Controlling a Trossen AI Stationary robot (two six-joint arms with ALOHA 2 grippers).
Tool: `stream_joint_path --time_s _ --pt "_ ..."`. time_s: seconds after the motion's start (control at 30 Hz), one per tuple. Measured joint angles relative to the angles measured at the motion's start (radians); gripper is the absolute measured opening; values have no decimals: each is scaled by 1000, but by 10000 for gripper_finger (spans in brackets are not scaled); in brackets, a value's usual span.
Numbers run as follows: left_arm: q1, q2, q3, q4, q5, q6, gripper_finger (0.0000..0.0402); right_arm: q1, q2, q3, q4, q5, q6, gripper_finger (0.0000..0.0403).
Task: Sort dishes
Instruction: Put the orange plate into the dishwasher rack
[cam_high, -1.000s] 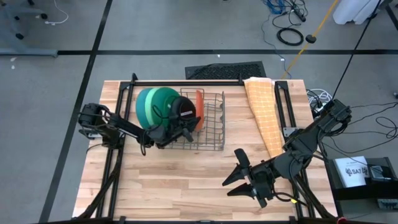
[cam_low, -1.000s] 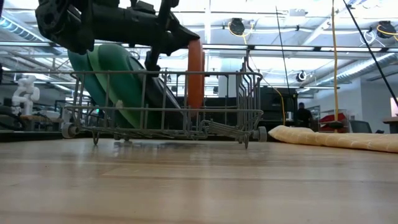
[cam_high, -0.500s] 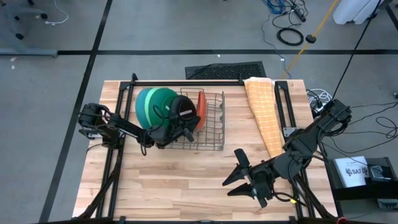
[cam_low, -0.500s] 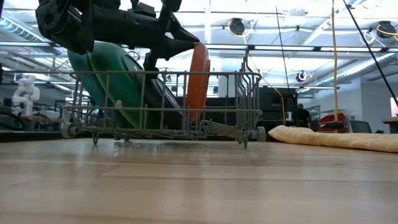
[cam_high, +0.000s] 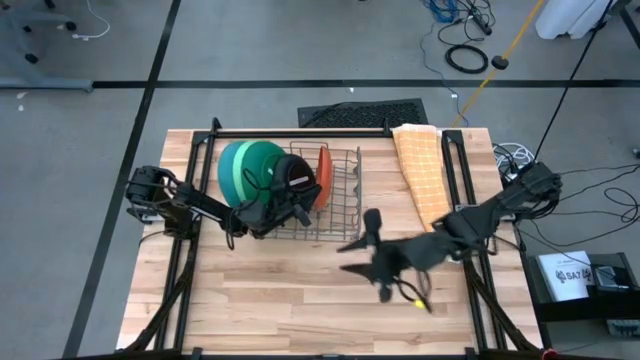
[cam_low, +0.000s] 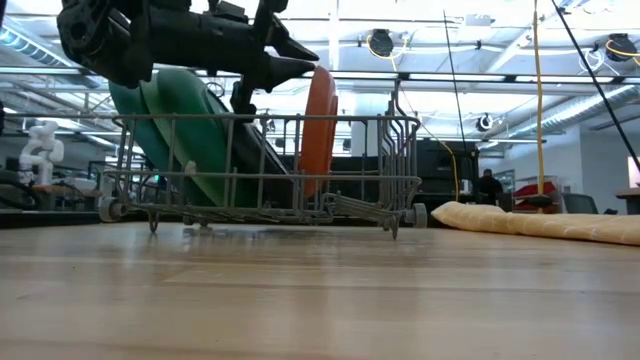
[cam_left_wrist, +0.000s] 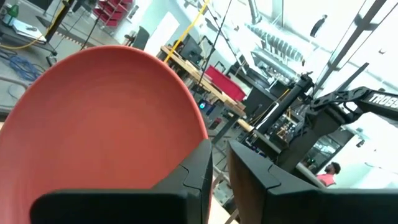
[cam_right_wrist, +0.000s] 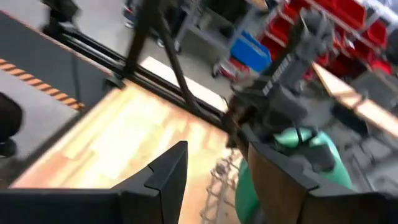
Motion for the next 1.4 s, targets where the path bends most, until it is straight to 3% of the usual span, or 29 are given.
stream_joint_path --time_s 0.23,0.4,0.6,1.07,1.2,1.4 --pt "-11 -8 0 1 6 14 61 -117 69 0 -36 -2 81 162" --pt "-21 -12 0 7 7 27 61 -181 78 0 -113 78 188 162" --pt "-38 -12 0 78 7 129 61 -203 78 -1 -186 124 259 162" --pt "-97 -54 0 225 57 364 61 -250 75 -116 -123 201 321 162" --pt "-116 -135 0 151 124 408 61 -291 76 -154 -118 198 368 145" --pt "-151 -307 0 -152 192 409 61 -384 76 -226 -63 201 426 75"
